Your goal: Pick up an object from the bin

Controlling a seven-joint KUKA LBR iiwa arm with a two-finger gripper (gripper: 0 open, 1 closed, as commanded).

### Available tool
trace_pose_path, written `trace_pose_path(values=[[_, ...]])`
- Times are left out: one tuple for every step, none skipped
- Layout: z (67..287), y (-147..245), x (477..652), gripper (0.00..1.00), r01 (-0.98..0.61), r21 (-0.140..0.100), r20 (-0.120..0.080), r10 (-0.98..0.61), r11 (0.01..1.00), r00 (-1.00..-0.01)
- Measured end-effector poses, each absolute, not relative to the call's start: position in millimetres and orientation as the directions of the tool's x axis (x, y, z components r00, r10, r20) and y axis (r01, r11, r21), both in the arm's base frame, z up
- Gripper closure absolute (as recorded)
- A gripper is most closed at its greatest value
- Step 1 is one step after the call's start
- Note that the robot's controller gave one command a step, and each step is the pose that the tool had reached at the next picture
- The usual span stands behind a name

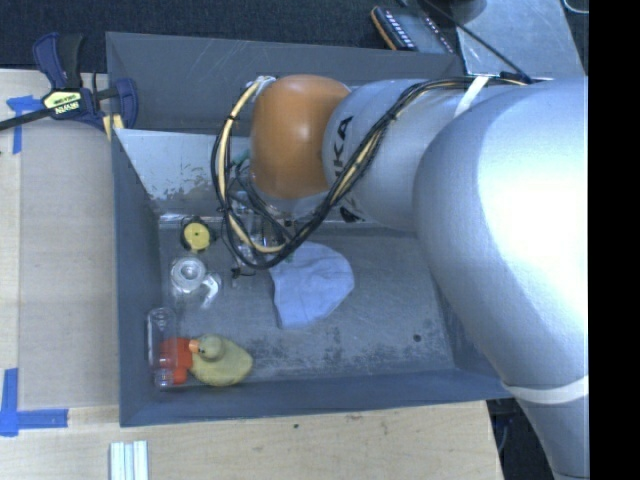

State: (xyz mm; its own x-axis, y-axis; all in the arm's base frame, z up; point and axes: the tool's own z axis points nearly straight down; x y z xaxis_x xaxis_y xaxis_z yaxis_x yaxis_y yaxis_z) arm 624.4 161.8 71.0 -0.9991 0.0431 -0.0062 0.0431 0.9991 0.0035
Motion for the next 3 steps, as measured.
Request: trace_pose_path(values=[[71,142,625.9,0.0,-0.076,0.001,-0.004,-0.076,0.997,-0.997],[81,144,623.6,0.0,-0.053,0.003,-0.007,-0.053,0.999,-0.999],[72,83,602.9,0.0,-0.173,0.001,-0.008,-0.173,0.985,-0.985]])
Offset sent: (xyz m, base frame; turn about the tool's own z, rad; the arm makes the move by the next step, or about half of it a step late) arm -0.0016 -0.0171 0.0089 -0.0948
